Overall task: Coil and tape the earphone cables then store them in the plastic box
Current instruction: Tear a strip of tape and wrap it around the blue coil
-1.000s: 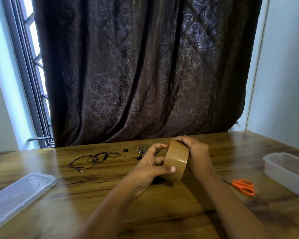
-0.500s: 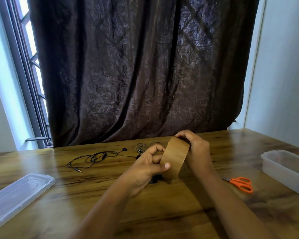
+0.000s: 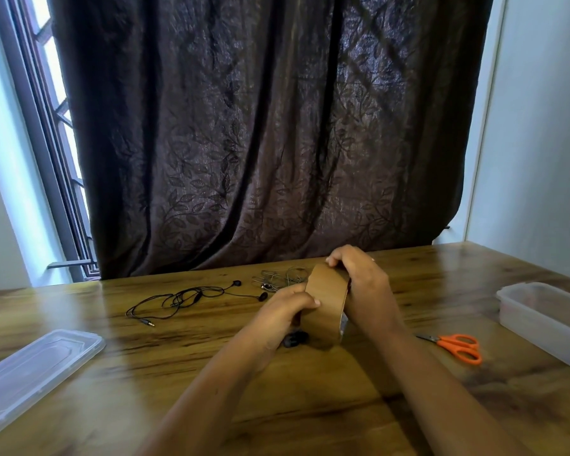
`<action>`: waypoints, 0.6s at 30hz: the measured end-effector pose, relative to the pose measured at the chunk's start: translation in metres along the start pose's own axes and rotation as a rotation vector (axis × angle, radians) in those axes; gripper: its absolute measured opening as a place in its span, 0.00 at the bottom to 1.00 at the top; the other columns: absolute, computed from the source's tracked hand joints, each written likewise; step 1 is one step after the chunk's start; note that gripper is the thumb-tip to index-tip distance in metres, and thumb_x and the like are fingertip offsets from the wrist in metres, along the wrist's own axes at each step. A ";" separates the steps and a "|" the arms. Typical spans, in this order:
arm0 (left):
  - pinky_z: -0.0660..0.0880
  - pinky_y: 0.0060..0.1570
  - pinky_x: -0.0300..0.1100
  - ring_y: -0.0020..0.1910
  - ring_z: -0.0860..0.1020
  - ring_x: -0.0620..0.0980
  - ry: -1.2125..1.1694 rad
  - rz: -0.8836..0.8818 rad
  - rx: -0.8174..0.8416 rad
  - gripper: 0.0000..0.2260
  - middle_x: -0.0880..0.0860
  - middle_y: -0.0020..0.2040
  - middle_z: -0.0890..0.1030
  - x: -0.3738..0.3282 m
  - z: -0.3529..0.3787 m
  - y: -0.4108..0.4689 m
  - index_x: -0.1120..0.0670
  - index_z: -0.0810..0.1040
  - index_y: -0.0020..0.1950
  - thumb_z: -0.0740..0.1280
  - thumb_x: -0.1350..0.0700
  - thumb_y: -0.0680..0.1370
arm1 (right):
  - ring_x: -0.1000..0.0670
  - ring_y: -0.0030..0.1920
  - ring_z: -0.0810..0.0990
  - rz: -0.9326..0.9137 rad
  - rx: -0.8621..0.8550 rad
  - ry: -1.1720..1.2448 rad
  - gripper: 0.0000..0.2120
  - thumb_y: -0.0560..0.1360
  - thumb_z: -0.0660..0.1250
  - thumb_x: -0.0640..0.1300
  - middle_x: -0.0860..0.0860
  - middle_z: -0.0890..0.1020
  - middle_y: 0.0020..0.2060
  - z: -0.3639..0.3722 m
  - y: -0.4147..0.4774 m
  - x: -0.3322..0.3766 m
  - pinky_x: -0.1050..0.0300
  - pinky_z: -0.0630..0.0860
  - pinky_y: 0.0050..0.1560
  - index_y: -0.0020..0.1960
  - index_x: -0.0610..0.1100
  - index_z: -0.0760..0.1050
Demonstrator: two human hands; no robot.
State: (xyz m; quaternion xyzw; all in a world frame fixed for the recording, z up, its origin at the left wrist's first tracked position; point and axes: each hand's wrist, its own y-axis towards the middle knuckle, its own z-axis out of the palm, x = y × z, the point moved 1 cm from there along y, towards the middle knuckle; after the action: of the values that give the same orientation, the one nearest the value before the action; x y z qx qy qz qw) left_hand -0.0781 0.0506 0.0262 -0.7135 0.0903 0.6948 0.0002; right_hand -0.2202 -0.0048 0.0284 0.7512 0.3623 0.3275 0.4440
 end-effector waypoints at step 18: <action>0.73 0.56 0.63 0.51 0.79 0.61 -0.357 -0.110 0.143 0.17 0.62 0.52 0.81 0.000 0.005 -0.010 0.58 0.72 0.63 0.59 0.58 0.74 | 0.59 0.39 0.77 0.333 0.060 0.070 0.14 0.70 0.67 0.34 0.59 0.77 0.38 0.000 0.004 -0.003 0.65 0.73 0.36 0.46 0.51 0.72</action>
State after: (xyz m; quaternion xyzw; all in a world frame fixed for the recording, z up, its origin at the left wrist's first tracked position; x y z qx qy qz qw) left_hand -0.0821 0.0610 0.0244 -0.5811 0.0989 0.8010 0.1048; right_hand -0.2210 -0.0082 0.0315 0.8020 0.2578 0.4112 0.3482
